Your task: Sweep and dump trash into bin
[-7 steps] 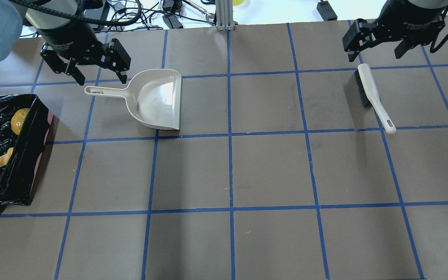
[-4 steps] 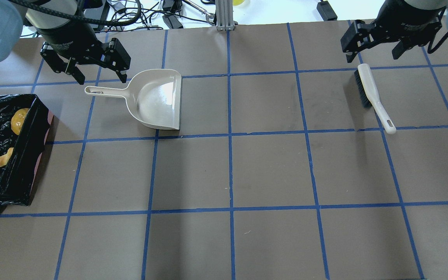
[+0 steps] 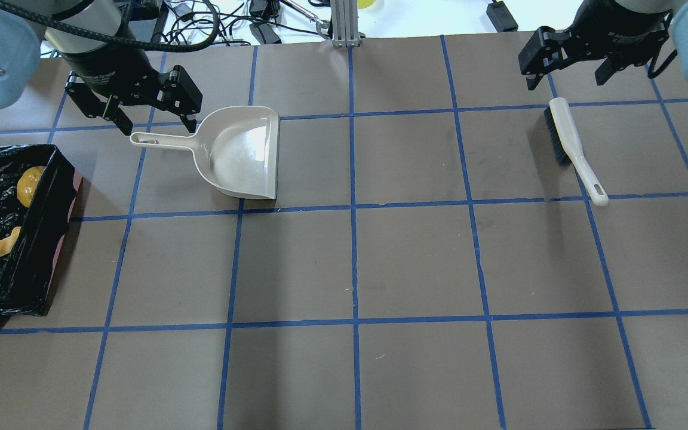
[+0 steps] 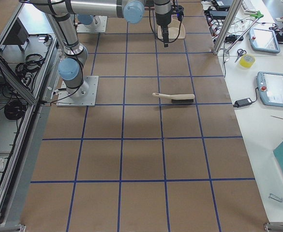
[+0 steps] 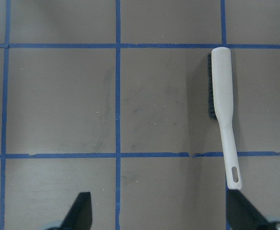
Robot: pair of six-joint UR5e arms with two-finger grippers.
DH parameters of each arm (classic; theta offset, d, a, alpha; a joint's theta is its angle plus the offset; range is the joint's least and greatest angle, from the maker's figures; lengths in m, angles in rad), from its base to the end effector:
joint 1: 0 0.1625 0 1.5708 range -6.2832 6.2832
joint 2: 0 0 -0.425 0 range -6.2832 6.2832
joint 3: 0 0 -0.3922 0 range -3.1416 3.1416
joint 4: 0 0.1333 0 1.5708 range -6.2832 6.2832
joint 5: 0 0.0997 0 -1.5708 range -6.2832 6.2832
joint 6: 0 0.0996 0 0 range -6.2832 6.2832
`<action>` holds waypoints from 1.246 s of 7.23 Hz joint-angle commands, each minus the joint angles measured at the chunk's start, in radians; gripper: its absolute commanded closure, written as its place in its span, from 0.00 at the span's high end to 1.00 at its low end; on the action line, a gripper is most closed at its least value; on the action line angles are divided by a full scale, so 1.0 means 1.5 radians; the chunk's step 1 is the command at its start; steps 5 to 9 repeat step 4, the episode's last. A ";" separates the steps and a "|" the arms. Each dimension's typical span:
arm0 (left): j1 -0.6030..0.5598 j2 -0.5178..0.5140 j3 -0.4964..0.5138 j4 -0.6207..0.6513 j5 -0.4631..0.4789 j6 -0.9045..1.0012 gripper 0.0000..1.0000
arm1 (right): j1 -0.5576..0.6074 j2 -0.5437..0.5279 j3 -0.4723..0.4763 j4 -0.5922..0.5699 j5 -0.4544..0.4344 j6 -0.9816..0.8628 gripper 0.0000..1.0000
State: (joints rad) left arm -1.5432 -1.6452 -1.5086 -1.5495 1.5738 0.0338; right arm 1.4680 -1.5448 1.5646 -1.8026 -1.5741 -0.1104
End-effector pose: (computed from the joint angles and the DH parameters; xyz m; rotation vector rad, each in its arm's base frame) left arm -0.1185 -0.5278 0.4828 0.0097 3.1383 -0.0141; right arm 0.0787 -0.5325 0.5032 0.0112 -3.0986 0.3273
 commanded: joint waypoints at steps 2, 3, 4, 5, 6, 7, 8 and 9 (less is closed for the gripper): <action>0.000 0.001 -0.002 0.002 0.000 0.005 1.00 | 0.000 0.004 0.000 -0.011 -0.007 0.002 1.00; 0.000 0.002 -0.002 0.002 0.000 0.005 1.00 | 0.000 0.005 0.000 -0.013 -0.010 0.002 1.00; 0.000 -0.001 -0.002 0.005 0.000 0.005 1.00 | -0.001 0.007 0.001 -0.017 -0.013 -0.001 1.00; 0.000 -0.001 -0.002 0.005 0.000 0.005 1.00 | -0.001 0.007 0.001 -0.017 -0.013 -0.001 1.00; 0.000 -0.001 -0.002 0.005 0.000 0.005 1.00 | -0.001 0.007 0.001 -0.017 -0.013 -0.001 1.00; 0.000 -0.001 -0.002 0.005 0.000 0.005 1.00 | -0.001 0.007 0.001 -0.017 -0.013 -0.001 1.00; 0.000 -0.001 -0.002 0.005 0.000 0.005 1.00 | -0.001 0.007 0.001 -0.017 -0.013 -0.001 1.00; 0.000 -0.001 -0.002 0.005 0.000 0.005 1.00 | -0.001 0.007 0.001 -0.017 -0.013 -0.001 1.00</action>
